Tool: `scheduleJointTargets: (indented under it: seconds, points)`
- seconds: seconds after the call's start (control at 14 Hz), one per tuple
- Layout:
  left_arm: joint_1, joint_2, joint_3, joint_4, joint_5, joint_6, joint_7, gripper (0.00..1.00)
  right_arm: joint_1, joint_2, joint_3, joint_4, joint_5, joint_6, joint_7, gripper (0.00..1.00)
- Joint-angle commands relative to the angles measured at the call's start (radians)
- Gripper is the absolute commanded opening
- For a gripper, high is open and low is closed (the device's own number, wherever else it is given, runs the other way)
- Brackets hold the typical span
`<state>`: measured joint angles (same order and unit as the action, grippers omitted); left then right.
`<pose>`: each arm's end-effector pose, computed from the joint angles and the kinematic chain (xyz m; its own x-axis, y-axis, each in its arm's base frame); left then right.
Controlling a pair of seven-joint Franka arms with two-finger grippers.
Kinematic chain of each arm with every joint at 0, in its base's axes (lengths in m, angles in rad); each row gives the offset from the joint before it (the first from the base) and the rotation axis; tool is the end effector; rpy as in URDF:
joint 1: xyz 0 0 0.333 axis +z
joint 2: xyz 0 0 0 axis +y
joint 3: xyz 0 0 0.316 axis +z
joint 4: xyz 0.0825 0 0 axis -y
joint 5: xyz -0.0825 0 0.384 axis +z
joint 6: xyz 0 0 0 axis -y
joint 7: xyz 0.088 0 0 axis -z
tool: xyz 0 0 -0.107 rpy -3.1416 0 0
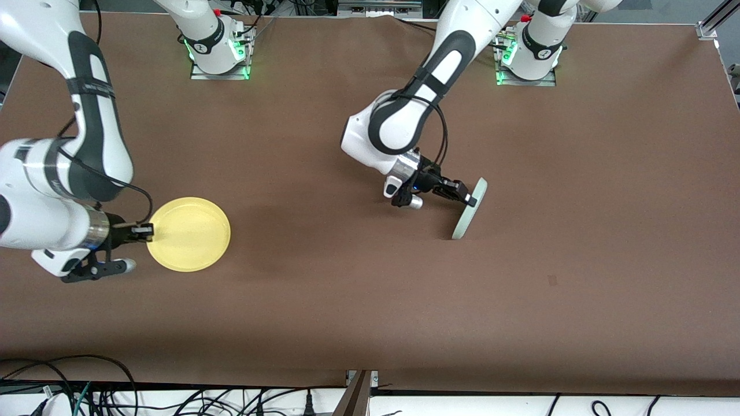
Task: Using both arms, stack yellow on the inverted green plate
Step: 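Lift and flip the green plate with the left gripper toward the table middle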
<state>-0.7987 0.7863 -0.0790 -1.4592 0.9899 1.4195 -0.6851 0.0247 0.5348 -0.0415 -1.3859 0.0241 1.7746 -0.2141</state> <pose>0.4960 -0.4274 0.2227 0.9135 -0.3827 -0.1384 -0.2648 -0.3005 -0.9163 0.6925 -0.0043 0.3902 0.9707 0.1940 -0.1415 0.1914 -0.9810 -0.0323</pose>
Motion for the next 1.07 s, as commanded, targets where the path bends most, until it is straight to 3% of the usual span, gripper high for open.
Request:
scheduleJointTargets:
  seconds: [0.0,0.29,0.5,0.79,1.0]
  points:
    - [0.012,0.065,-0.011,0.048,-0.124,0.073,-0.068,1.0,-0.02,-0.067,0.002,-0.008,0.008,-0.079,-0.047,0.0]
    - [0.027,0.064,-0.01,0.161,-0.296,0.084,-0.067,1.0,-0.028,-0.088,-0.003,-0.008,0.008,-0.11,-0.063,0.0]
    - [0.058,0.059,-0.005,0.244,-0.506,0.147,-0.077,1.0,-0.029,-0.101,-0.009,-0.008,0.008,-0.118,-0.07,0.0]
    - [0.17,0.037,-0.01,0.272,-0.758,0.261,-0.094,1.0,-0.029,-0.101,-0.005,-0.008,0.01,-0.118,-0.061,0.0]
    - [0.217,0.045,-0.013,0.251,-0.828,0.398,-0.09,1.0,-0.026,-0.096,-0.001,-0.01,0.042,-0.106,-0.051,0.0]
